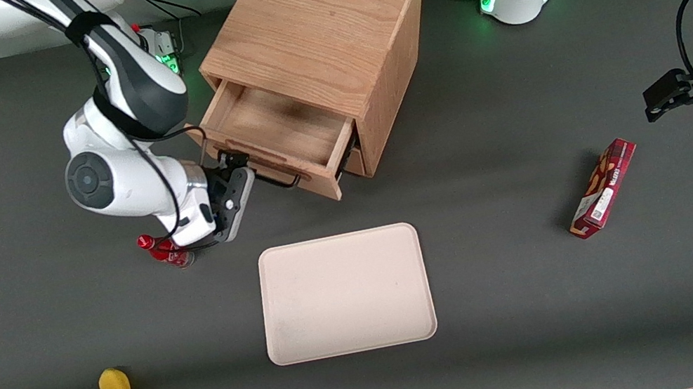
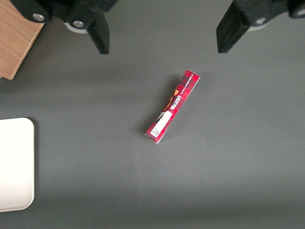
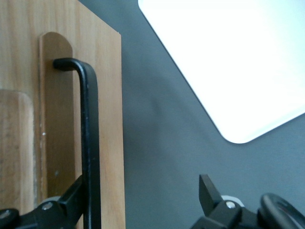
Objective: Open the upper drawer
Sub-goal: 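Pull the handle outward with the right gripper, sliding the drawer open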
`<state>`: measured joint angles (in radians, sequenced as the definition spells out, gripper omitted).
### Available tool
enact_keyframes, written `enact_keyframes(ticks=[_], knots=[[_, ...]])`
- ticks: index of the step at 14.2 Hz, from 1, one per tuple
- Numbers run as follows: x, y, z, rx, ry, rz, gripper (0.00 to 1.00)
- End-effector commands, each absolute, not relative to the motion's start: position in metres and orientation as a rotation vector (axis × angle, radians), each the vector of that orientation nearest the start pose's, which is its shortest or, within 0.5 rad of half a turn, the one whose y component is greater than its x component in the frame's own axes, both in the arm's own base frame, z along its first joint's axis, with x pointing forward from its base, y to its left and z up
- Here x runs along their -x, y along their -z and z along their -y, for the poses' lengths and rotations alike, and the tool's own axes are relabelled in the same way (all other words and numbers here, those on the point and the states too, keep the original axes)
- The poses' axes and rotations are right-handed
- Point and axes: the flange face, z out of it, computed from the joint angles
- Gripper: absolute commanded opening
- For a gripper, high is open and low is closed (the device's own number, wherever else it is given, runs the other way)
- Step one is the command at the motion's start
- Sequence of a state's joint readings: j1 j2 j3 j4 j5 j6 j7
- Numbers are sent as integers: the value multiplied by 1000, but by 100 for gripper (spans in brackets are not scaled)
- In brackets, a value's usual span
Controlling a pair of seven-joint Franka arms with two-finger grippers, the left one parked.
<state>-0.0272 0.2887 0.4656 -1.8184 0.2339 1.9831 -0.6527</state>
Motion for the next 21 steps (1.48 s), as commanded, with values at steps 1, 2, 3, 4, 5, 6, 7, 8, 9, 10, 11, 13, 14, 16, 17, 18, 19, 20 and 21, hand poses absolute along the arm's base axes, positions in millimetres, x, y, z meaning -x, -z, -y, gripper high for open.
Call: enact_keyframes(ticks=[1,2,3,4,5,6,7,8,9,10,11,13,14,16,17,18,19,20,21], knots=[[-582,-390,-245,2461,-61,1369,100],[-588,-389,-244,2466,-57,1388,100],[-594,-388,-242,2469,-57,1396,100],[-602,-387,-242,2467,-58,1400,100],[-610,-388,-241,2460,-62,1395,100],[-617,-390,-241,2455,-60,1393,100],[-626,-391,-239,2458,-58,1406,100],[-634,-391,-236,2464,-56,1414,100],[-641,-392,-234,2462,-50,1411,100],[-648,-389,-229,2468,-51,1397,100],[-654,-387,-224,2476,-47,1387,100],[-662,-379,-219,2481,-52,1417,100],[-667,-379,-217,2485,-44,1433,100],[-671,-377,-213,2478,-37,1449,100],[-674,-375,-208,2467,-32,1470,100],[-682,-377,-195,2484,-16,1465,100],[-688,-378,-186,2488,-4,1472,100],[-689,-380,-183,2483,5,1485,100],[-690,-380,-182,2479,8,1495,100]])
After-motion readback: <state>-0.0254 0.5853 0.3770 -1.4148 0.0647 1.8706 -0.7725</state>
